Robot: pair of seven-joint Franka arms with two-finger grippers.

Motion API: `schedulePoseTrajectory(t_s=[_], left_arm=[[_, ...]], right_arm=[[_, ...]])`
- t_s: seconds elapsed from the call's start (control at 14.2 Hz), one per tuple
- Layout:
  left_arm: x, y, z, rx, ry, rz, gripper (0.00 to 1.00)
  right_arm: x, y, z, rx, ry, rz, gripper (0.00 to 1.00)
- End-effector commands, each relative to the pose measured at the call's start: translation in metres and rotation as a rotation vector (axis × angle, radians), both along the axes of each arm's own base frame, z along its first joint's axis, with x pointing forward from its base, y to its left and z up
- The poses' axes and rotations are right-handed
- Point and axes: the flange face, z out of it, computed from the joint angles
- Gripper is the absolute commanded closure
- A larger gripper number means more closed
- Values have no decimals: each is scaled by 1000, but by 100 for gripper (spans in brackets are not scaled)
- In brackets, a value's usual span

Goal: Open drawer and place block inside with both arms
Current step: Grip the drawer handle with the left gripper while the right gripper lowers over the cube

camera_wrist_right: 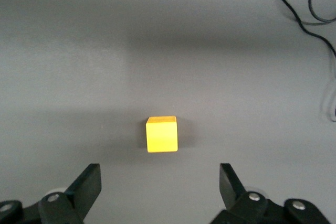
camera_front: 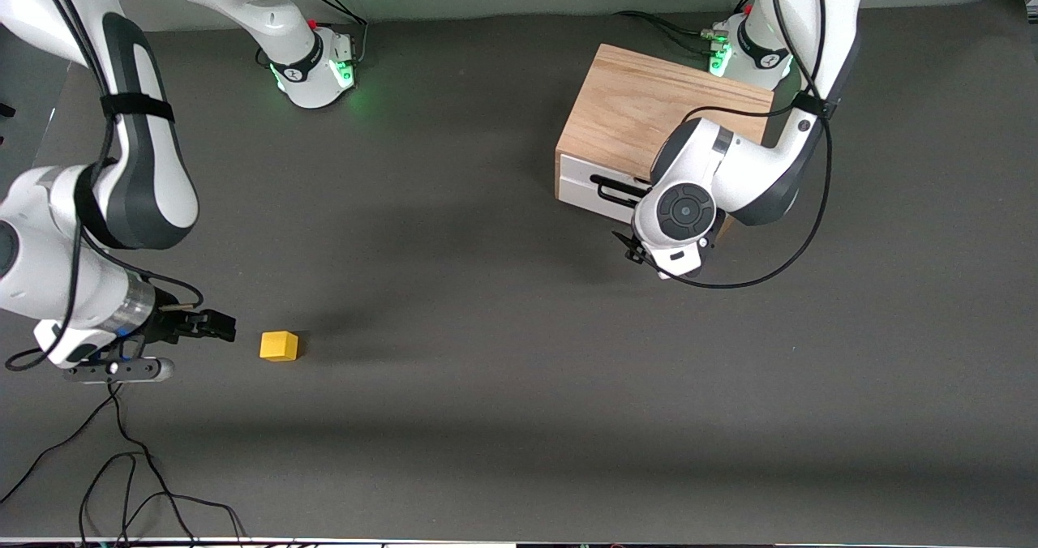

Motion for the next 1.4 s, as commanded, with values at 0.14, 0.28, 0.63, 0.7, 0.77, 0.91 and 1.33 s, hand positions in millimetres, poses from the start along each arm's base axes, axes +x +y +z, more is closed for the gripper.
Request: schedulePoseTrajectory(t_s=[0.14,0.28,0.63,0.7,0.77,0.91,1.33], left_arm=[[11,-10,11,-5,-78,-27,100],[17,-10,13,22,-108,-61,100],[53,-22,27,21,-189,-86,100],[62,-25,34,11,-210,-84,100],[71,-27,39,0,-227,-80,100],[81,-31,49,-15,-255,-91,100],[91,-30,59,-49,-309,-102,100]], right_arm=[[22,-6,-50,-14,-3,27,0],[24,-18,-72,-12,8,49,0],[24,-9,-106,-10,31,73,0],[23,-3,-112,-9,40,82,0],[22,5,-121,-11,52,93,0],[19,9,-135,-13,55,103,0],[10,0,-178,-16,52,95,0]])
